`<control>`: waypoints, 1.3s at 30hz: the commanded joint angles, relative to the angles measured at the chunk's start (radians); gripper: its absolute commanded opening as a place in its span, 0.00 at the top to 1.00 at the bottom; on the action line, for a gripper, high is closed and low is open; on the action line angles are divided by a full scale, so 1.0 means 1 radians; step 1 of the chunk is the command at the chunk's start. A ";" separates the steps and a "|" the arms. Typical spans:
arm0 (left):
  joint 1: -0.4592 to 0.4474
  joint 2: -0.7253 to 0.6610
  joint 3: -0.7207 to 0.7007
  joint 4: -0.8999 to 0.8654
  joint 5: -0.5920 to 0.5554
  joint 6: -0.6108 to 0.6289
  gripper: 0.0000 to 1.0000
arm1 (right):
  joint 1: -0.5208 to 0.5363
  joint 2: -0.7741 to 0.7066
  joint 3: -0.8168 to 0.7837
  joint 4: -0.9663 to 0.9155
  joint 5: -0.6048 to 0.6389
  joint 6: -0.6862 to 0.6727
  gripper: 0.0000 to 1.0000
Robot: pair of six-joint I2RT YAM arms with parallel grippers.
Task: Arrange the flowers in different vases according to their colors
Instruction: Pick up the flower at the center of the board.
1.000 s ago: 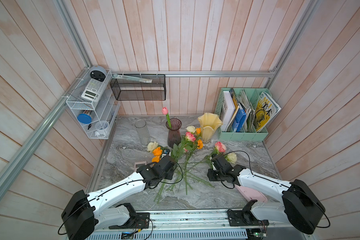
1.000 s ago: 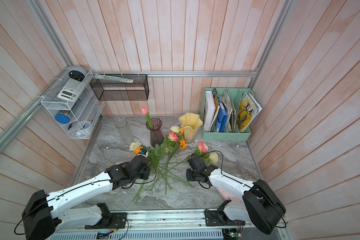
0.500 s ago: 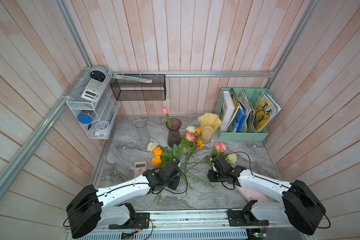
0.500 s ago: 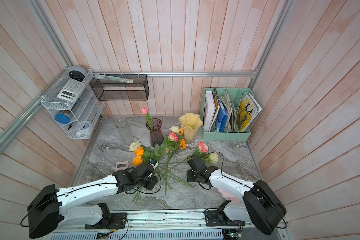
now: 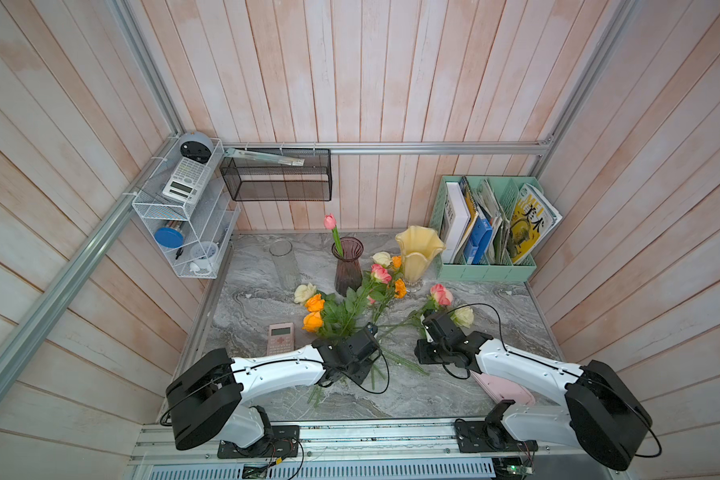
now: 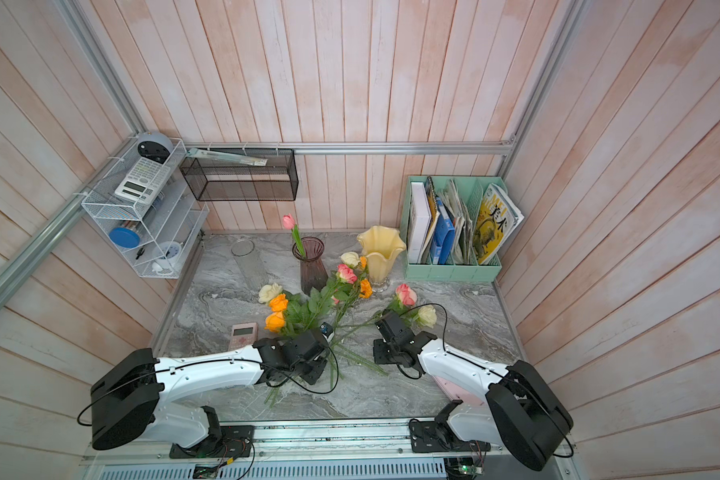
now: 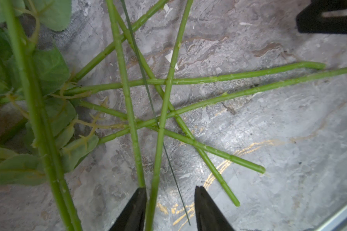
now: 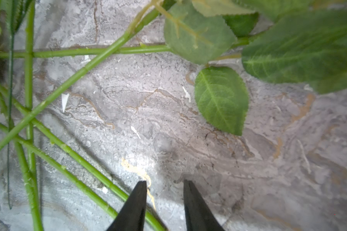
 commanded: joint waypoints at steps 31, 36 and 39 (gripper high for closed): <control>-0.005 0.088 0.032 0.025 -0.098 0.033 0.92 | -0.005 -0.011 -0.017 0.010 0.013 0.015 0.63; -0.016 0.033 0.029 0.009 -0.084 0.024 0.97 | -0.006 -0.014 -0.017 0.009 0.014 0.015 0.63; -0.038 -0.022 0.023 -0.004 -0.085 0.007 0.98 | -0.004 -0.016 -0.018 0.007 0.014 0.015 0.63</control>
